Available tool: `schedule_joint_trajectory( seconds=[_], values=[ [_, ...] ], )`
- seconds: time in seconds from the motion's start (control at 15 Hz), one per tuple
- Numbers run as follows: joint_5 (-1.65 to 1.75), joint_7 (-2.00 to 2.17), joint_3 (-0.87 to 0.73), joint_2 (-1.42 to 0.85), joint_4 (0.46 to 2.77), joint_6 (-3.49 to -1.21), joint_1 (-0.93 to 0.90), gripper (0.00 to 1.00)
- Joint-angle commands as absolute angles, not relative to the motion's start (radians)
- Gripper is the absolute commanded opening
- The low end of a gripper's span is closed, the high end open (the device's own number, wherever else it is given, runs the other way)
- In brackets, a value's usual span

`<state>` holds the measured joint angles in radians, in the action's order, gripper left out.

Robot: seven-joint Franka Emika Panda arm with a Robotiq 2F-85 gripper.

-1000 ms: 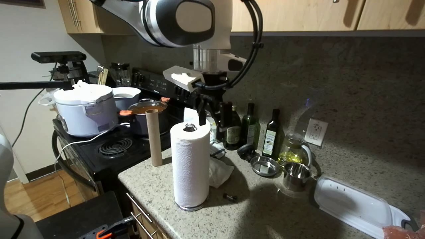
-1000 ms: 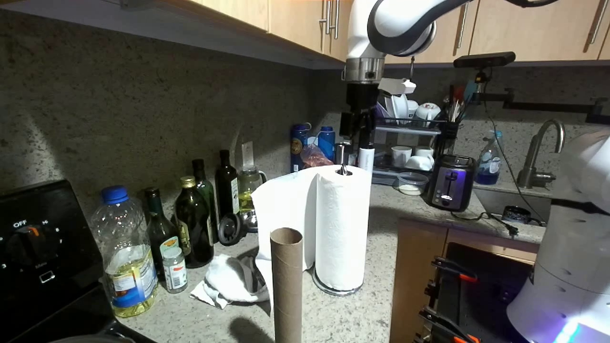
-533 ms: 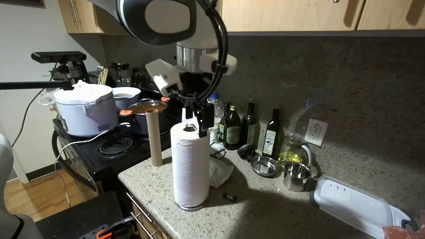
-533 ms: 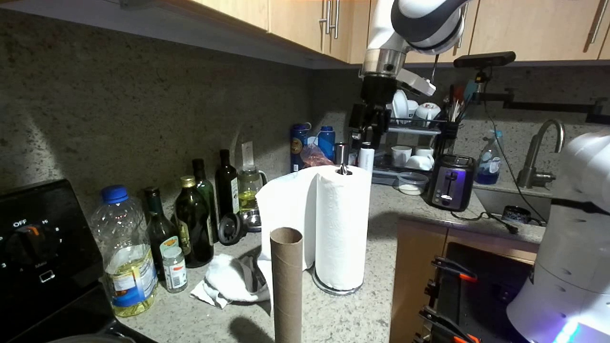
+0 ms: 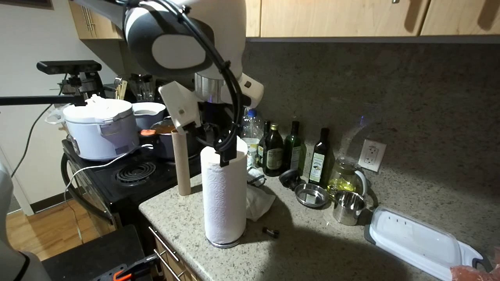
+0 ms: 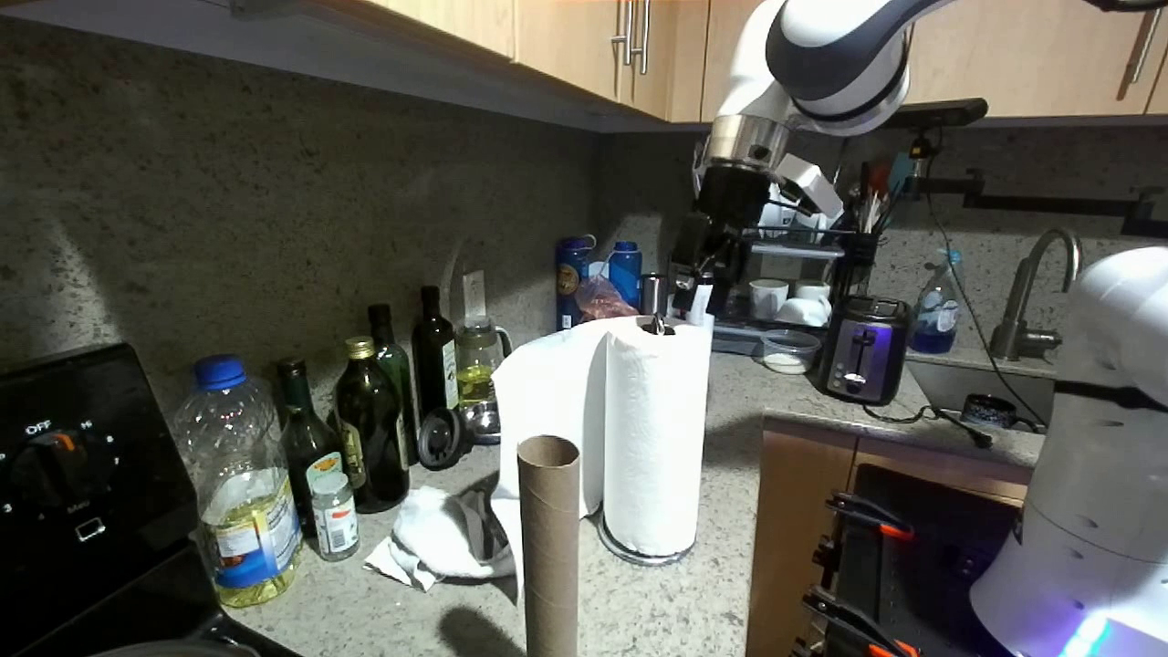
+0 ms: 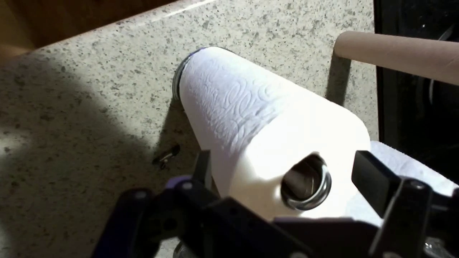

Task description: Replace the paper towel roll with the core on the stand

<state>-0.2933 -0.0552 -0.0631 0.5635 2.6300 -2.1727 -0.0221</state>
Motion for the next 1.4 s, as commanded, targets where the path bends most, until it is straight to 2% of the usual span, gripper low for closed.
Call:
schedule_joint_trajectory(
  seconds=[0.0,1.33],
  values=[
    [-0.331,-0.080,-0.072,0.567,2.667,-2.242,-0.041,1.00],
    [-0.409,-0.058,-0.119,0.484,2.679,-2.334,-0.033,1.00]
  ],
)
